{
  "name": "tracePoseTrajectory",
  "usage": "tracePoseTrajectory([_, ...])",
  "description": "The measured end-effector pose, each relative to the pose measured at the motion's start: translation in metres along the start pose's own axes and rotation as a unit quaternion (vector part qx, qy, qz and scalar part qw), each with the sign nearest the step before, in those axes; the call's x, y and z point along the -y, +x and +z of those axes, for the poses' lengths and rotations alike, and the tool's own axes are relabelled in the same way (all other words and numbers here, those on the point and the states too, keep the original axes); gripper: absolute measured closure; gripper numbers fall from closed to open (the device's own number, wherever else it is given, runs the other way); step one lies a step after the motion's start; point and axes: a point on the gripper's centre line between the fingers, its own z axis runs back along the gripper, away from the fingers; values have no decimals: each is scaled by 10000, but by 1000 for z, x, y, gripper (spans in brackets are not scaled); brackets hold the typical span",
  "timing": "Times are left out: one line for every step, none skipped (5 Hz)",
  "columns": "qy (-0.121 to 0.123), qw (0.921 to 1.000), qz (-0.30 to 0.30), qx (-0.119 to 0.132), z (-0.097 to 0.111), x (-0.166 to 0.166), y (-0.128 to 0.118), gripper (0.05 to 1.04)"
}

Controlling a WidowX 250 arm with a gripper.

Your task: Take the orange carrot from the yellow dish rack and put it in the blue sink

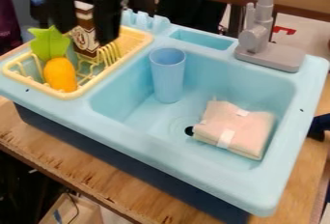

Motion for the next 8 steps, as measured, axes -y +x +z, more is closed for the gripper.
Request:
tracePoseTrajectory([105,9993,352,-51,-3,-17,-2,81])
tracePoseTrajectory([198,9973,703,-26,-4,-34,-3,81])
tracePoseTrajectory([354,9931,1112,-102,-14,-44,-9,81])
tracePoseTrajectory([415,9892,1404,66,-27,-57,-9,81])
tracePoseTrajectory([448,9852,1609,392,-39,-63,-4,81])
tracePoseTrajectory([393,9846,1675,311,-57,-65,6,81])
tracePoseTrajectory([330,9846,1698,250,-66,-67,21,81])
tracePoseTrajectory([279,9849,1706,-43,-83,-67,24,81])
